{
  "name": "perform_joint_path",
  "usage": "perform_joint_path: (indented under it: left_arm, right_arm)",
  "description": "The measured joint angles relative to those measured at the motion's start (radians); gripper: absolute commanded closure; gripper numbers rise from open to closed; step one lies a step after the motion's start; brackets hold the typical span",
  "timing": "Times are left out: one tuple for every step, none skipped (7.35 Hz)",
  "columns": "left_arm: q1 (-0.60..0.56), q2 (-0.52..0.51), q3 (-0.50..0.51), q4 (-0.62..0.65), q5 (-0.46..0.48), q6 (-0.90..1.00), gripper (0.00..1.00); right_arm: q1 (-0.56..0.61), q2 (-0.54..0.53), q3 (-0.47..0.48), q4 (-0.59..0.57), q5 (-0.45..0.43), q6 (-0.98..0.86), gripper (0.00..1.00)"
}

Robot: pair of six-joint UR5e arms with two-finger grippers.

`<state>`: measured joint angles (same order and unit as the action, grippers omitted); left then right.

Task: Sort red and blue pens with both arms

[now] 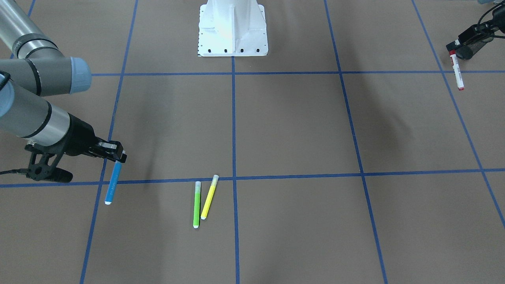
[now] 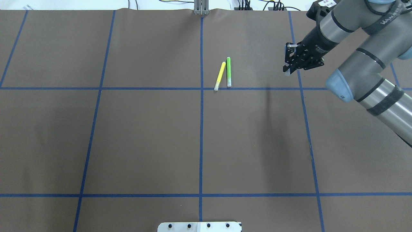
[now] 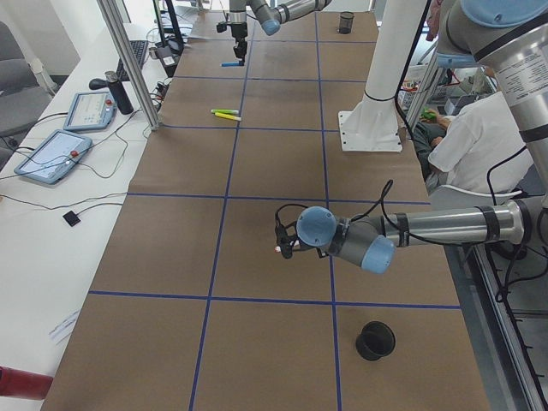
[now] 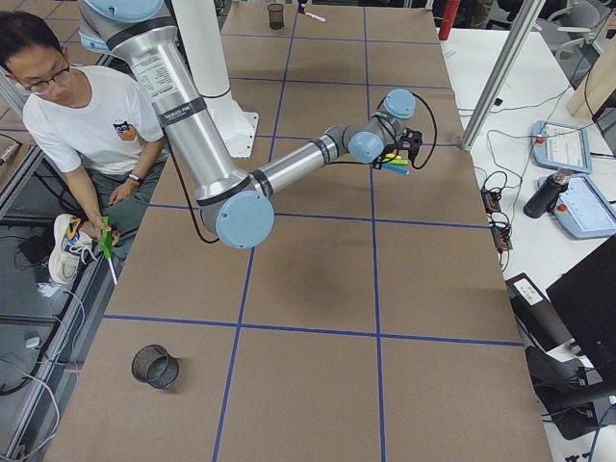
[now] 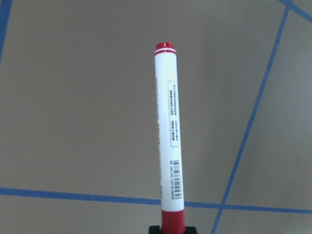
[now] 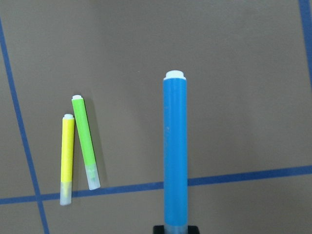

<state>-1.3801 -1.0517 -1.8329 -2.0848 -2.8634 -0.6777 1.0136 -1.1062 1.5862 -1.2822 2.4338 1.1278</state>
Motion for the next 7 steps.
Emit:
perform_joint_path:
  left_arm:
    - [-0.013,0.032,0.051,-0.001,-0.060,0.035,1.00]
    - [-0.021,0.054,0.086,-0.001,-0.094,0.055,1.00]
    - [-0.045,0.061,0.107,-0.002,-0.104,0.063,1.00]
    - [-0.101,0.049,0.115,-0.003,-0.081,0.068,1.00]
    - [-0.173,0.023,0.116,-0.003,-0.010,0.084,1.00]
    - [-0.228,0.003,0.117,-0.002,0.091,0.132,1.00]
    - [-0.251,-0.006,0.123,0.003,0.186,0.199,1.00]
  right_arm:
    - [0.005,-0.024,0.039,-0.011,0.008,0.001,1.00]
    - [0.009,-0.033,0.067,-0.025,0.011,0.001,1.00]
    - [0.013,-0.036,0.085,-0.035,0.010,0.001,1.00]
    - [0.015,-0.036,0.096,-0.039,0.007,0.001,1.00]
    - [0.015,-0.037,0.100,-0.041,0.004,0.002,1.00]
    - [0.016,-0.038,0.102,-0.041,0.003,0.002,1.00]
    - [0.016,-0.039,0.102,-0.042,0.002,0.002,1.00]
